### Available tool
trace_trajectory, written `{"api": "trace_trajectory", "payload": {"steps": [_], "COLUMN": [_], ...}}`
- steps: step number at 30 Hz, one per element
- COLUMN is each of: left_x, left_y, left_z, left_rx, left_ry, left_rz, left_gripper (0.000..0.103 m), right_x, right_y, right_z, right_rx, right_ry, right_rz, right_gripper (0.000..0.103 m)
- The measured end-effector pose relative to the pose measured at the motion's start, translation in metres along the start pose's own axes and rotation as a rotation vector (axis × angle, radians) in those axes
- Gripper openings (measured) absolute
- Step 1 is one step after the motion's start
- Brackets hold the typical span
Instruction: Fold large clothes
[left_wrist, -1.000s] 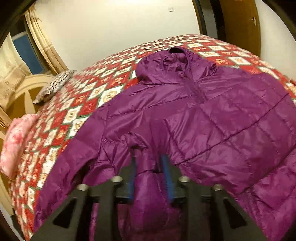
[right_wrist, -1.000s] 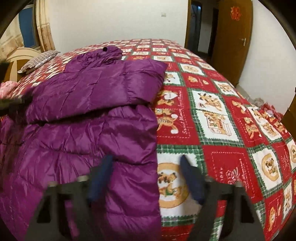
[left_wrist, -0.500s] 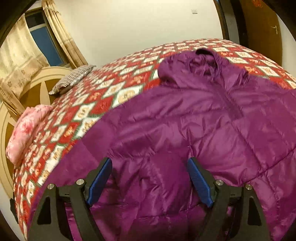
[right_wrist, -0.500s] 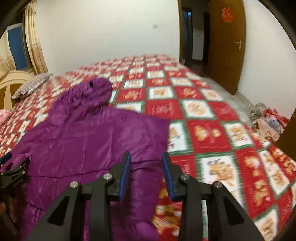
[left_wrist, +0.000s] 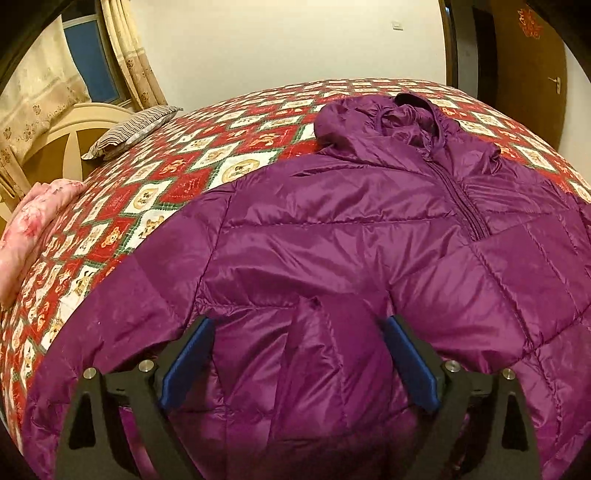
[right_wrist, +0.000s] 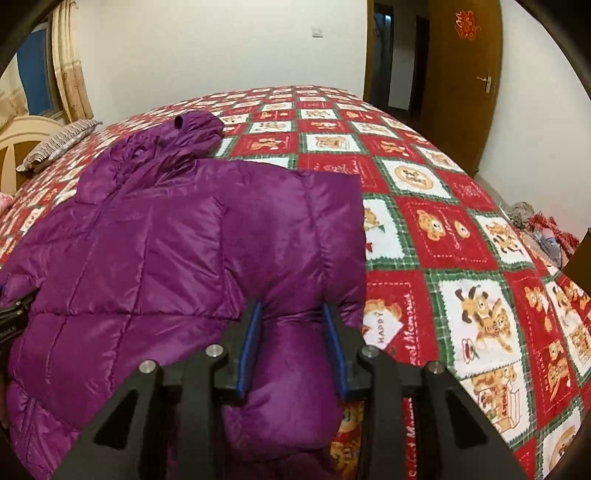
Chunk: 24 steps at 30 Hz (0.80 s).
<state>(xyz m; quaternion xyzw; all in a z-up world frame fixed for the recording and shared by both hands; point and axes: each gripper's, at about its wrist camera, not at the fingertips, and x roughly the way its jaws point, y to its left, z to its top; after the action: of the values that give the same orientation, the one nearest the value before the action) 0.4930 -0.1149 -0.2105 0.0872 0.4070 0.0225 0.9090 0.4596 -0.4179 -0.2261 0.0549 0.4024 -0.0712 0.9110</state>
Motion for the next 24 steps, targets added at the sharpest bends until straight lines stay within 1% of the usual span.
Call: {"api": "trace_trajectory", "payload": {"steps": [2, 3, 4, 6, 8, 9, 10, 11, 13, 15, 17, 19, 22, 24], "left_x": [-0.006, -0.015, -0.025, -0.045, -0.055, -0.056, -0.053, -0.048, -0.036, -0.025, -0.024, -0.022, -0.019, -0.017], "left_y": [0.004, 0.009, 0.015, 0.022, 0.021, 0.019, 0.013, 0.008, -0.002, -0.007, -0.008, -0.009, -0.007, -0.005], "left_z": [0.003, 0.004, 0.005, 0.004, 0.0, -0.001, -0.004, -0.006, -0.011, -0.016, -0.016, -0.017, -0.017, -0.017], "left_rx": [-0.001, -0.009, -0.021, -0.034, -0.022, -0.015, -0.001, 0.01, 0.029, 0.037, 0.032, 0.038, 0.014, -0.002], "left_ry": [0.013, 0.009, -0.011, -0.061, -0.083, -0.081, -0.063, -0.045, -0.013, 0.006, 0.002, 0.003, 0.01, 0.012], "left_rz": [-0.013, -0.019, -0.029, -0.058, -0.066, -0.071, -0.079, -0.077, -0.055, -0.048, -0.054, -0.055, -0.06, -0.069], "left_gripper": [0.094, 0.094, 0.094, 0.094, 0.094, 0.094, 0.094, 0.094, 0.094, 0.094, 0.094, 0.095, 0.099, 0.099], "right_x": [0.0, -0.004, -0.012, -0.042, -0.062, -0.069, -0.072, -0.072, -0.06, -0.043, -0.031, -0.029, -0.027, -0.027], "right_y": [0.0, 0.0, -0.001, -0.002, 0.005, 0.012, 0.019, 0.027, 0.041, 0.048, 0.047, 0.045, 0.047, 0.048], "right_z": [0.004, 0.006, 0.008, 0.011, 0.011, 0.01, 0.007, 0.004, -0.005, -0.017, -0.026, -0.027, -0.027, -0.027], "right_rx": [-0.007, -0.014, -0.014, 0.014, 0.002, -0.019, -0.038, -0.057, -0.095, -0.104, -0.096, -0.078, -0.084, -0.088], "right_ry": [0.01, 0.014, 0.007, -0.057, -0.093, -0.104, -0.109, -0.104, -0.065, -0.03, -0.004, -0.001, 0.005, 0.003], "right_rz": [0.001, -0.006, -0.016, 0.014, 0.04, 0.052, 0.063, 0.076, 0.101, 0.095, 0.092, 0.101, 0.092, 0.086], "right_gripper": [0.038, 0.038, 0.037, 0.038, 0.04, 0.04, 0.04, 0.04, 0.039, 0.039, 0.039, 0.039, 0.04, 0.04]}}
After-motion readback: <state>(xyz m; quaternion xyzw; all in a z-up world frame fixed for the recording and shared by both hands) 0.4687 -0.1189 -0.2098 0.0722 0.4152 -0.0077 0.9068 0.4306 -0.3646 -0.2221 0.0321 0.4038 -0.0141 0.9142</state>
